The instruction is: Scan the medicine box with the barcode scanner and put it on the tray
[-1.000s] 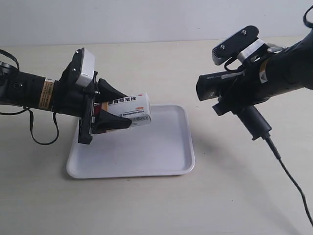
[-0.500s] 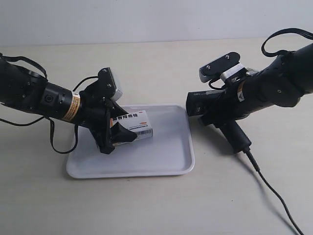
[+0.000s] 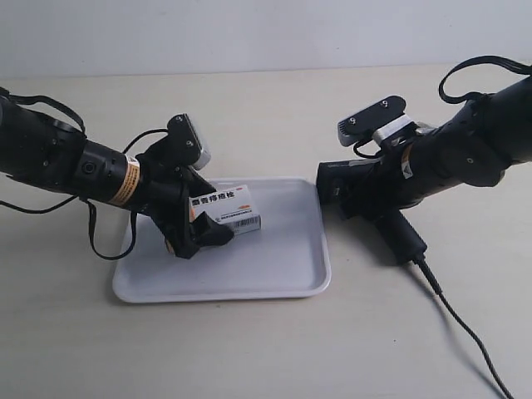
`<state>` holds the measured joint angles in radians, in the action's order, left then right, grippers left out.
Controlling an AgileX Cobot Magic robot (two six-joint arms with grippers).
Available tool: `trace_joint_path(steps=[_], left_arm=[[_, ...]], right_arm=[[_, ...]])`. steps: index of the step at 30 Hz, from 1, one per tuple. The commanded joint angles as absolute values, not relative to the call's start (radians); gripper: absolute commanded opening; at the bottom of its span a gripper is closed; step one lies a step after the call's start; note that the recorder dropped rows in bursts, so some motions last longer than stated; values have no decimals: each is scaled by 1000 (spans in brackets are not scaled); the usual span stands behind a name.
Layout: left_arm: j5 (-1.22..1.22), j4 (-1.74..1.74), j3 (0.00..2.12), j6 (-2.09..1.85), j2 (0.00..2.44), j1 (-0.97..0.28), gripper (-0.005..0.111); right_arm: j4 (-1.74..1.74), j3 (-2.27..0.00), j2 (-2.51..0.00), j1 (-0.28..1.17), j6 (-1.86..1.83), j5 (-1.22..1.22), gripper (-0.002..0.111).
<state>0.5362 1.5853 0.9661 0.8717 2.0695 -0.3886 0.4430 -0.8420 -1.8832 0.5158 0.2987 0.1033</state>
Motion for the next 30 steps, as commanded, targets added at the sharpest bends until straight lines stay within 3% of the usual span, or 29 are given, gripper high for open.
trace_joint_path(steps=[1,5,12,16,25,30], left_arm=[[500,1618,965,876,2072,-391,82],[485,1618,965,902,2065,-389,83],[475,1618,965,923,2024,-389,83],[481,1682,965,986,1977,-389,77],[495,1744,951,1087,1837,-385,46],[495,1744,921,1134,1725,-359,31]], right_arm=[[462,-855,-1885,486,297,87,17],[464,-855,-1885,451,299,89,33],[411,-855,-1885,451,317,69,73],[373,-855,-1866,453,317,67,91],[373,-855,-1599,453,317,203,96],[365,-855,-1374,453,317,276,88]])
